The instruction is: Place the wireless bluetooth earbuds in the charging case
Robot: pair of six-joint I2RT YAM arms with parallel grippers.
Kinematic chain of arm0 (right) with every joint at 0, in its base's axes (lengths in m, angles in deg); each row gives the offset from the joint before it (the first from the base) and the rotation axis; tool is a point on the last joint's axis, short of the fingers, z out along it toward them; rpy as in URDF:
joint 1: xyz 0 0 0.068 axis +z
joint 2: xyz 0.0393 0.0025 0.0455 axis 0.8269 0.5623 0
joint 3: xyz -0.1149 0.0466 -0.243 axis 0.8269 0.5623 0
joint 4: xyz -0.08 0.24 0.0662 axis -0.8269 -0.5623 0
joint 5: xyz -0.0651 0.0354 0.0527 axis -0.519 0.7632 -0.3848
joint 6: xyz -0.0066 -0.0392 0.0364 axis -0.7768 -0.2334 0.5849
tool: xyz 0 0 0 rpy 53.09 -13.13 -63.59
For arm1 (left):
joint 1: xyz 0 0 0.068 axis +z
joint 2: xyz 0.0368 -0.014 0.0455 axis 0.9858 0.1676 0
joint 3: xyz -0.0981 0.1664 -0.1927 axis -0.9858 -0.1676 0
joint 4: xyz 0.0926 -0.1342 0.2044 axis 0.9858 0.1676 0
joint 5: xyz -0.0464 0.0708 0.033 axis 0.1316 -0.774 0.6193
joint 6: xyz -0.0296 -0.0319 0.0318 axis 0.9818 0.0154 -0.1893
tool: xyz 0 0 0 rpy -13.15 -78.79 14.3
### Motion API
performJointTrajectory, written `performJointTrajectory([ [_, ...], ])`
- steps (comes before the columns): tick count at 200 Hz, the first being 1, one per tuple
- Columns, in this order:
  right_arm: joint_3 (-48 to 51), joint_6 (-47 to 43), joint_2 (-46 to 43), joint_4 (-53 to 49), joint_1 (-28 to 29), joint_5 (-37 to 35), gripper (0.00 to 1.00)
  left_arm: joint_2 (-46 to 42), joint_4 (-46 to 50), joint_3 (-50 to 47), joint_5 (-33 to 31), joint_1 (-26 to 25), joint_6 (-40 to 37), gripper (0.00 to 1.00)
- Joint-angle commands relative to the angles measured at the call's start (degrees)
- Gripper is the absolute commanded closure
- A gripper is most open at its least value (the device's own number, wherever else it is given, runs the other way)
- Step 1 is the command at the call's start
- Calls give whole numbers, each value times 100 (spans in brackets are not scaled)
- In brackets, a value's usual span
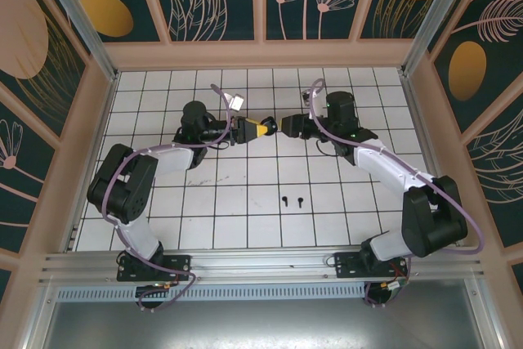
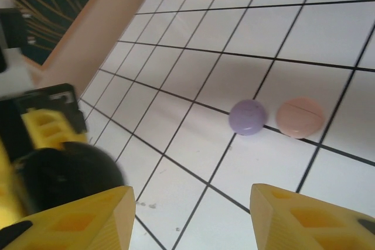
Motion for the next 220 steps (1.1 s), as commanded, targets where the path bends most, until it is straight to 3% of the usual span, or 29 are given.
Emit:
performJointTrajectory([
  [1, 43, 40, -220, -27, -7, -112, 45, -156, -176, 105, 169, -11, -135, 100],
  [65, 169, 230, -720, 193, 21, 717, 46, -82, -198, 188, 142, -12, -107, 100],
  [220, -139, 199, -98, 239, 297, 434, 61, -187, -203, 191, 203, -56, -78, 100],
])
